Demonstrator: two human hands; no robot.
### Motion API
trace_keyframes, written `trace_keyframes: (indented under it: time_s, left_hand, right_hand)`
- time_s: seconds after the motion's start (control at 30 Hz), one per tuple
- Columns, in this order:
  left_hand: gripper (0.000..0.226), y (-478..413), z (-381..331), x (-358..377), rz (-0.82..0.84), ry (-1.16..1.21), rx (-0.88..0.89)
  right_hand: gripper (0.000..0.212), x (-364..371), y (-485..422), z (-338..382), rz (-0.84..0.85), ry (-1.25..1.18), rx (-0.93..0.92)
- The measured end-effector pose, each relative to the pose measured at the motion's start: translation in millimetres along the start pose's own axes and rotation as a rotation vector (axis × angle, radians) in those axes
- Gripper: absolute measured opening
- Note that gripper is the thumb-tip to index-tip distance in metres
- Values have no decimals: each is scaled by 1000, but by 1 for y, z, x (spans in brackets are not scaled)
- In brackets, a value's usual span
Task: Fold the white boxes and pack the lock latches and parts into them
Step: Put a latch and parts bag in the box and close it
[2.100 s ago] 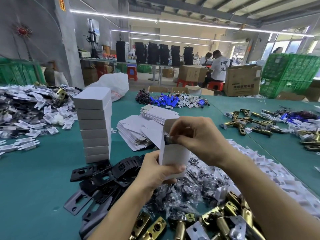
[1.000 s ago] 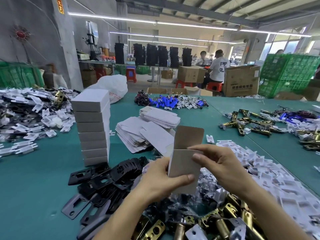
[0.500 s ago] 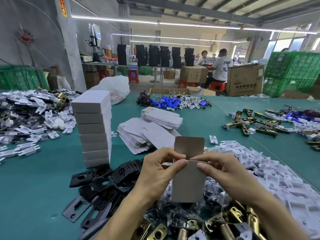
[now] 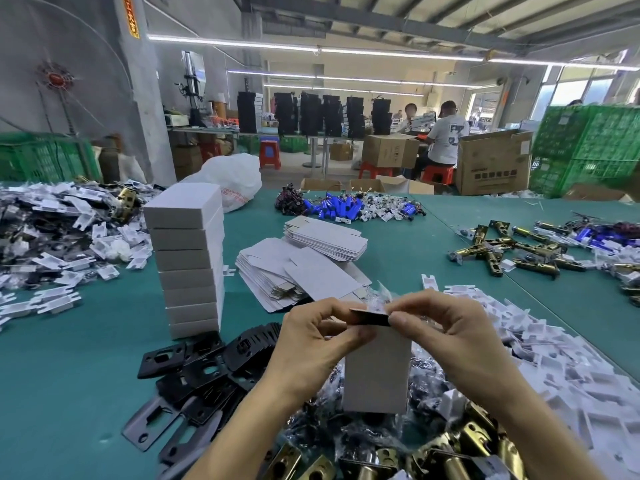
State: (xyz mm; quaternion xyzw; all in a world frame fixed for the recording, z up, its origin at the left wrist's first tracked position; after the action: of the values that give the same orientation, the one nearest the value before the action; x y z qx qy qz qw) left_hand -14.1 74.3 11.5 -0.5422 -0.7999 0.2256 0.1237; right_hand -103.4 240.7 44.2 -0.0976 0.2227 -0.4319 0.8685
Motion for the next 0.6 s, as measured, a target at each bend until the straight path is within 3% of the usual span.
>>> trace_keyframes:
  time_s: [0.1, 0.17, 0.23, 0.5, 0.6]
  left_hand:
    - [18, 0, -1, 2, -16, 38, 4]
    - [22, 0, -1, 2, -35, 57, 4]
    - [22, 0, -1, 1, -57, 85, -4]
    - [43, 2, -2, 0, -22, 65, -40]
    - [31, 1, -5, 3, -31, 58, -12]
  right_hand:
    - [23, 0, 0, -4, -3, -5, 43]
    - [15, -2, 3, -1, 67, -45, 73]
    - [26, -5, 4, 2, 112, -20, 79]
    - [25, -6, 4, 6, 55, 54, 79]
    - [23, -6, 4, 6, 14, 52, 55]
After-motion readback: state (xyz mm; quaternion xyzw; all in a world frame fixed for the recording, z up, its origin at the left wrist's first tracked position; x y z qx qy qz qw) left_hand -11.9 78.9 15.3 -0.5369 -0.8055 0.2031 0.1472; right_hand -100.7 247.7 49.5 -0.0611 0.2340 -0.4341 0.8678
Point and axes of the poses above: each hand's wrist, its own y-axis away from the middle knuckle, its own x-axis out of the palm, z = x × y, the point moved 2 cm from there along -y, towards the middle knuckle, and after that the axes turned 8 degrees about x, right-handed, at the moved point
